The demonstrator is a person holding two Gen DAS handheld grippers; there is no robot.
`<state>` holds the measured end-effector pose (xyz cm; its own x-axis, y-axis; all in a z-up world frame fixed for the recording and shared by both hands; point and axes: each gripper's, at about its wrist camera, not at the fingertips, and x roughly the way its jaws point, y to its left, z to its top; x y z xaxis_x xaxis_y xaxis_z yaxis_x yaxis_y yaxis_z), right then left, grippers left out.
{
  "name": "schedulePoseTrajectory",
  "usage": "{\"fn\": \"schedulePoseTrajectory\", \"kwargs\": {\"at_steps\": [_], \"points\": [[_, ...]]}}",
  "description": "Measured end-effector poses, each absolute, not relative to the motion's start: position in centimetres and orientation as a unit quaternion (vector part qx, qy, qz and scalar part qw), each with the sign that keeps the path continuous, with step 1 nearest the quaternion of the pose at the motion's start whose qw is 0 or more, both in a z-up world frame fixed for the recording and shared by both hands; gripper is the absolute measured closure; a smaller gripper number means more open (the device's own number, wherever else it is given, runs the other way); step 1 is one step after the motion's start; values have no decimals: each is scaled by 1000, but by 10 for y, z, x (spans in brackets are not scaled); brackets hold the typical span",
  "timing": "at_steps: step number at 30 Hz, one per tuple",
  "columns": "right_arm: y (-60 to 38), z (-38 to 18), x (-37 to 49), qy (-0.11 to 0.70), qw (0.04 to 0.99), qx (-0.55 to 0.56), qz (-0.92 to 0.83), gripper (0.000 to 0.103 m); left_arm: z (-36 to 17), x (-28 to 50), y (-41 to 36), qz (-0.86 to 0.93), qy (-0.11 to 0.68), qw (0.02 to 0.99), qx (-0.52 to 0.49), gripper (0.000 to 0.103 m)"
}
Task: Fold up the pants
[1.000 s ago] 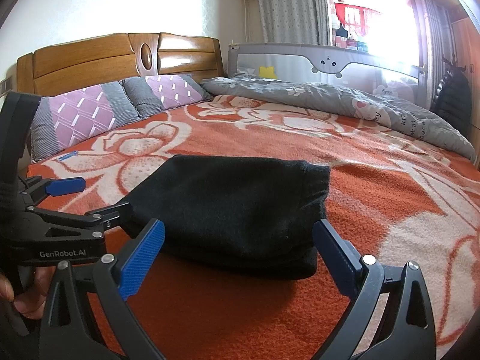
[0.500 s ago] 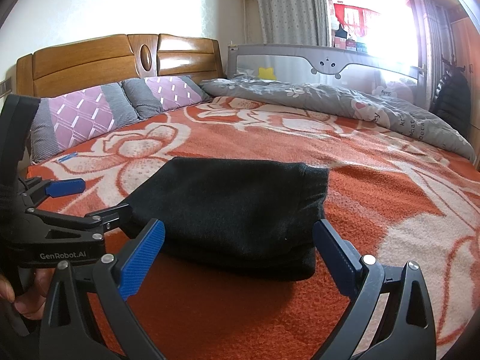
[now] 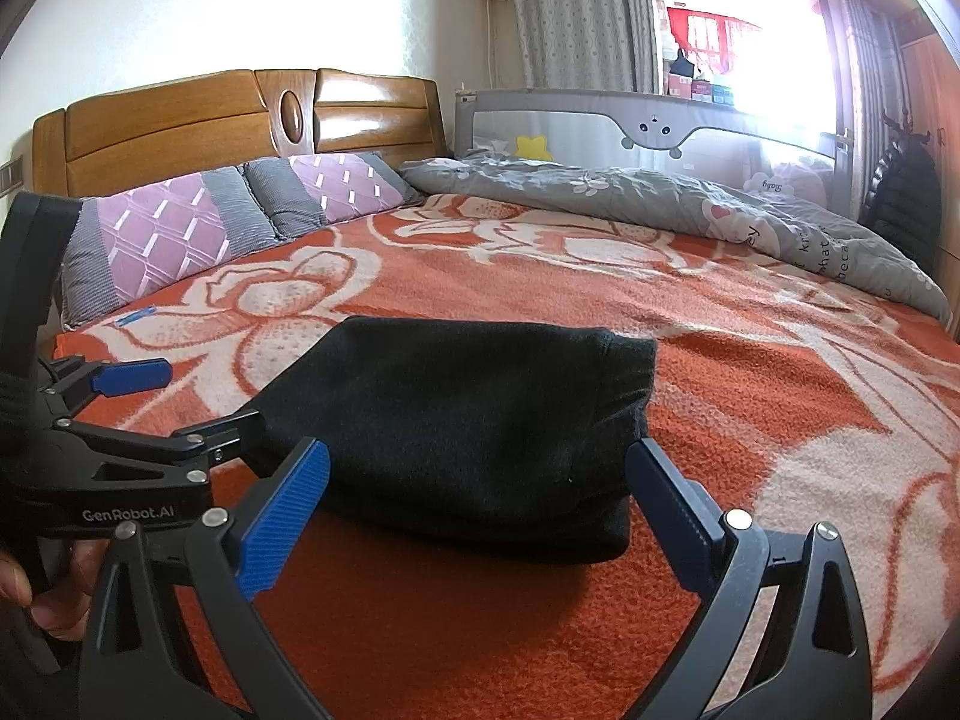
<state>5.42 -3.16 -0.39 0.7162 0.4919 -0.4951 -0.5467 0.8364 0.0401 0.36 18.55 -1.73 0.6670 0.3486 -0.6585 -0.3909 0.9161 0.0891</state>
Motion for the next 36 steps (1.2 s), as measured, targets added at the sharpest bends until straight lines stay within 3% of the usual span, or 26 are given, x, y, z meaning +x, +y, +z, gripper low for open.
{"fn": "schedulePoseTrajectory", "kwargs": {"at_steps": [36], "points": [[-30,5,64,261,926,-40,269,4,-11,14,187,203,353,913,-22,10]]}}
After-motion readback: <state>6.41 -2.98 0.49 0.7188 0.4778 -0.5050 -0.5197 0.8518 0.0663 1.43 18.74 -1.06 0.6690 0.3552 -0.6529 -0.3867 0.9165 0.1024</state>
